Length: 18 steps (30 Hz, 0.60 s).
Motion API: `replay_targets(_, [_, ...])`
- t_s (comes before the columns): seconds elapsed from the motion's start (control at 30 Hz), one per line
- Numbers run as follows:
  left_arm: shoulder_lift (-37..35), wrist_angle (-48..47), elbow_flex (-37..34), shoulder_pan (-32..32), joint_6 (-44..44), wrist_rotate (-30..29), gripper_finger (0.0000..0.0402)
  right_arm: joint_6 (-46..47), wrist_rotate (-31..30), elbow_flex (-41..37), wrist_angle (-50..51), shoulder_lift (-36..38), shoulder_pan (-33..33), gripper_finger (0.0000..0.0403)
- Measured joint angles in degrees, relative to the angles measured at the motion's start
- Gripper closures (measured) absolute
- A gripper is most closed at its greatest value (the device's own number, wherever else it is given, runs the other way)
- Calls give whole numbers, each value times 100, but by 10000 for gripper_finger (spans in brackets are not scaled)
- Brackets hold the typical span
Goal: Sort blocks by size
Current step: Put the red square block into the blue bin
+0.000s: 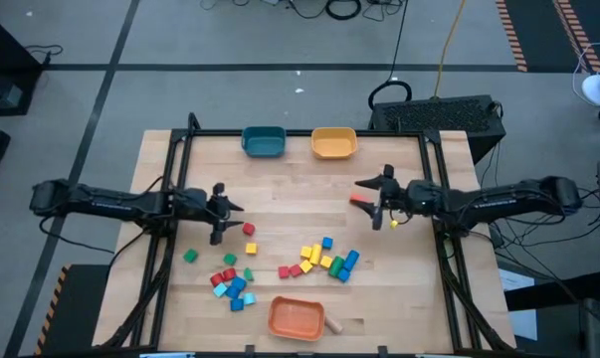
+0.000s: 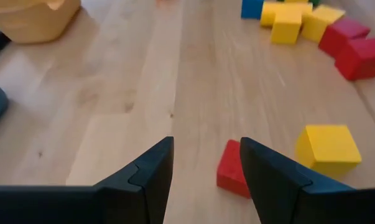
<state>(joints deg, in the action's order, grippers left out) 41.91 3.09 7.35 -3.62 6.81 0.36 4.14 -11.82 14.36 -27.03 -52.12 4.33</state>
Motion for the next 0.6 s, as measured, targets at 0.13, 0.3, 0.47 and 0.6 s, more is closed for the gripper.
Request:
replay_targets(0.13, [341,36,2,124,-51,30,213,-62,143,177,-19,-466,10,134])
replay_targets(0.3, [792,182,115,270,-343,90,172,-180,167,416,-54,-998,10,128])
replay_targets(0.47, [1079,162,359,298,-340,5,102,-190,375,577,-68,-1347,6,128])
replay_targets(0.6, [1352,-152,495,298,-166,0,71,-124,468,598,-54,-1484,7,128])
